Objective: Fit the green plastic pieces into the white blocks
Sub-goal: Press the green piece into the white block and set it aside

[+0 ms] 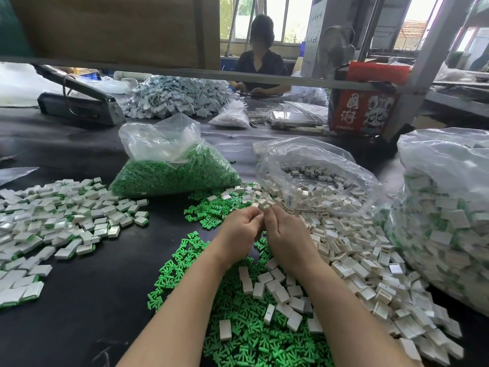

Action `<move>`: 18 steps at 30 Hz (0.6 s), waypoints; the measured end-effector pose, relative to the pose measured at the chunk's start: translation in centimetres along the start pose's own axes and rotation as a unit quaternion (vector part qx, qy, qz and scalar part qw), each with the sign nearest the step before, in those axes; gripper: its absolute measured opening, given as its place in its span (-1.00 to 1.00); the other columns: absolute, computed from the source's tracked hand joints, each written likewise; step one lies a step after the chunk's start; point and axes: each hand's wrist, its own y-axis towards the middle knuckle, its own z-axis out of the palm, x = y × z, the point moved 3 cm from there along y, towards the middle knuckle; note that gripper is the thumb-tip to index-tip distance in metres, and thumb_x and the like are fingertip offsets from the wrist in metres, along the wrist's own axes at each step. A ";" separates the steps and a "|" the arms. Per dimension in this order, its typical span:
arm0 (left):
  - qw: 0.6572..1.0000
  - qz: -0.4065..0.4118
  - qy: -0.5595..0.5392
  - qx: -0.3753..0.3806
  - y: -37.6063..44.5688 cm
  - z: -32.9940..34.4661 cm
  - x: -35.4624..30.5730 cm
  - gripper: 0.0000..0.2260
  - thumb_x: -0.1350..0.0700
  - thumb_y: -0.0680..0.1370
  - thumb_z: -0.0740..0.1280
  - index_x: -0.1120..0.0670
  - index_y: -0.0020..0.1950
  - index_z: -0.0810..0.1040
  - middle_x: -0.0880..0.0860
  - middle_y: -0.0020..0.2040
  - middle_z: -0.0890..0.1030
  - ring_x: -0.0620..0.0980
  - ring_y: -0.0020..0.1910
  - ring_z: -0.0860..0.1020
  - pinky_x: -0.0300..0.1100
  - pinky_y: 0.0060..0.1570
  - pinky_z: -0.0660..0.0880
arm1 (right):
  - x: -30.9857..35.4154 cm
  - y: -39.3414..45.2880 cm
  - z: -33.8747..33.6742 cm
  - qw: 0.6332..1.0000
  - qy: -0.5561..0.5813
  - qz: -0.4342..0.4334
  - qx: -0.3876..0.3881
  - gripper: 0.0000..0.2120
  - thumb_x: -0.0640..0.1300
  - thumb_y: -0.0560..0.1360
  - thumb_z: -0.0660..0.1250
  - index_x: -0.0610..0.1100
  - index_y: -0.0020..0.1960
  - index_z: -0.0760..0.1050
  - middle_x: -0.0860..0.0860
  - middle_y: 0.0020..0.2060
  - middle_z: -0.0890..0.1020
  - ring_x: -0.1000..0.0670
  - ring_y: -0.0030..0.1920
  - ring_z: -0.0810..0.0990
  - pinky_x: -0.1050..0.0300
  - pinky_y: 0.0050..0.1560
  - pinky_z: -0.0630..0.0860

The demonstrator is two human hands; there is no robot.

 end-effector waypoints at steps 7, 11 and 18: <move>1.000 0.002 -0.029 -0.010 0.0 0.6 0.7 -0.76 0.17 0.66 0.21 0.17 -0.18 0.53 -0.06 -0.47 0.46 -0.03 -0.54 0.39 -0.21 -0.55 0.35 | -0.1 0.0 0.0 0.999 -0.006 0.032 -0.027 -0.67 -0.03 0.67 0.00 -0.01 -0.21 0.40 0.01 -0.33 0.54 -0.03 -0.28 0.52 0.03 -0.26 0.36; 0.998 -0.006 -0.061 0.021 0.1 0.5 0.7 -0.79 0.15 0.66 0.22 0.18 -0.14 0.52 0.09 -0.32 0.43 -0.04 -0.41 0.40 -0.23 -0.48 0.39 | -0.4 0.2 -0.1 0.994 0.079 0.051 -0.051 -0.62 -0.08 0.66 0.06 0.04 -0.33 0.35 0.08 -0.40 0.50 0.07 -0.33 0.47 0.10 -0.31 0.33; 0.995 -0.006 -0.092 0.048 0.1 0.3 0.7 -0.78 0.15 0.67 0.20 0.12 -0.13 0.54 -0.07 -0.42 0.46 -0.18 -0.48 0.38 -0.34 -0.56 0.34 | -0.5 0.3 -0.2 0.982 0.166 0.062 -0.072 -0.62 -0.07 0.67 0.08 -0.07 -0.27 0.47 0.02 -0.39 0.55 -0.05 -0.31 0.54 -0.04 -0.24 0.49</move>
